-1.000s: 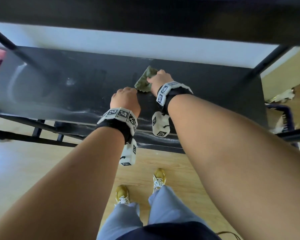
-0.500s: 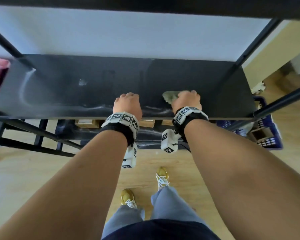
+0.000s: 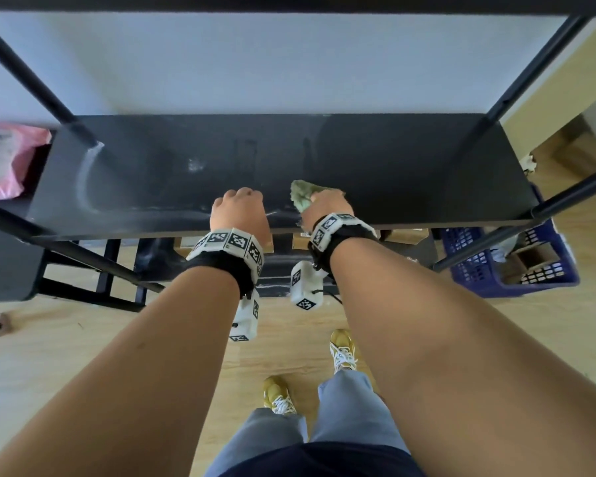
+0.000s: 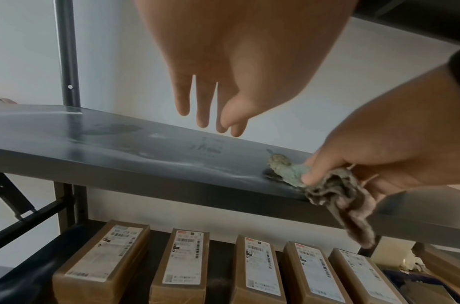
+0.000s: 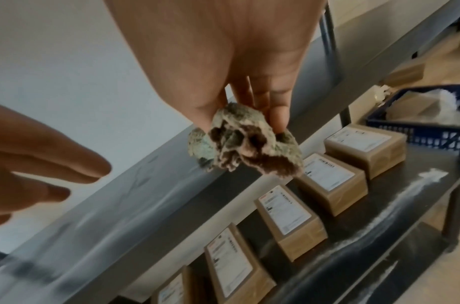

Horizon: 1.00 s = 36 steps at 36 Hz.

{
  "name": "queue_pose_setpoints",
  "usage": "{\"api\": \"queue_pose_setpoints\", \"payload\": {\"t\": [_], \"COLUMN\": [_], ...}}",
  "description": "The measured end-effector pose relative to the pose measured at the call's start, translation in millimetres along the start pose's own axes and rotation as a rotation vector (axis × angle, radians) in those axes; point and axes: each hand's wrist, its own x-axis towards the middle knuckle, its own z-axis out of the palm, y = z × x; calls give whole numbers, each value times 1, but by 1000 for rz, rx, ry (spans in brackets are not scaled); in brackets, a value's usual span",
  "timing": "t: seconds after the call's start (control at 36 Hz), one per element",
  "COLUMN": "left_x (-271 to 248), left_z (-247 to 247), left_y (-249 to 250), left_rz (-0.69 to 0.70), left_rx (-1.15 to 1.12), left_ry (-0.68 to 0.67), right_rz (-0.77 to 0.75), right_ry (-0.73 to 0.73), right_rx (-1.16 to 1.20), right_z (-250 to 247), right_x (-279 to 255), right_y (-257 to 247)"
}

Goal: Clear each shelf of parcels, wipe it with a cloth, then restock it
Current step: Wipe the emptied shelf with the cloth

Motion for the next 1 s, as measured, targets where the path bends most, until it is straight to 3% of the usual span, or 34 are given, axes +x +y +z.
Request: {"api": "queue_pose_setpoints", "payload": {"t": [0.11, 0.17, 0.25, 0.31, 0.39, 0.56, 0.64, 0.72, 0.83, 0.94, 1.0], "left_x": [-1, -1, 1, 3, 6, 16, 24, 31, 43, 56, 63], "left_z": [0, 0, 1, 2, 3, 5, 5, 3, 3, 3, 3], "left_y": [-12, -16, -20, -22, -24, -24, -22, -18, -10, -1, 4], "left_rz": [-4, 1, 13, 18, 20, -20, -35, -55, -82, -104, -116], "left_rx": [12, 15, 11, 2, -3, 1, 7, 8, -14, -18, -17], "left_ry": [11, 10, 8, 7, 0, 6, 11, 10, 19, 18, 15], "right_rz": [-47, -45, 98, 179, 183, -31, -138, -164, 33, 215, 201], "right_ry": [-42, 52, 220, 185, 92, 3, -110, -71, 111, 93, 72], "right_rx": [189, 238, 148, 97, -31, -76, 77, 167, 99, -20, 36], "right_z": [2, -1, -10, -12, -9, -1, -7, -23, -45, -52, -47], "right_x": [-4, -4, 4, 12, 17, 22, 30, 43, 74, 82, 85], "right_y": [-18, -16, 4, 17, 21, -24, -32, -31, -11, -6, -17]}}
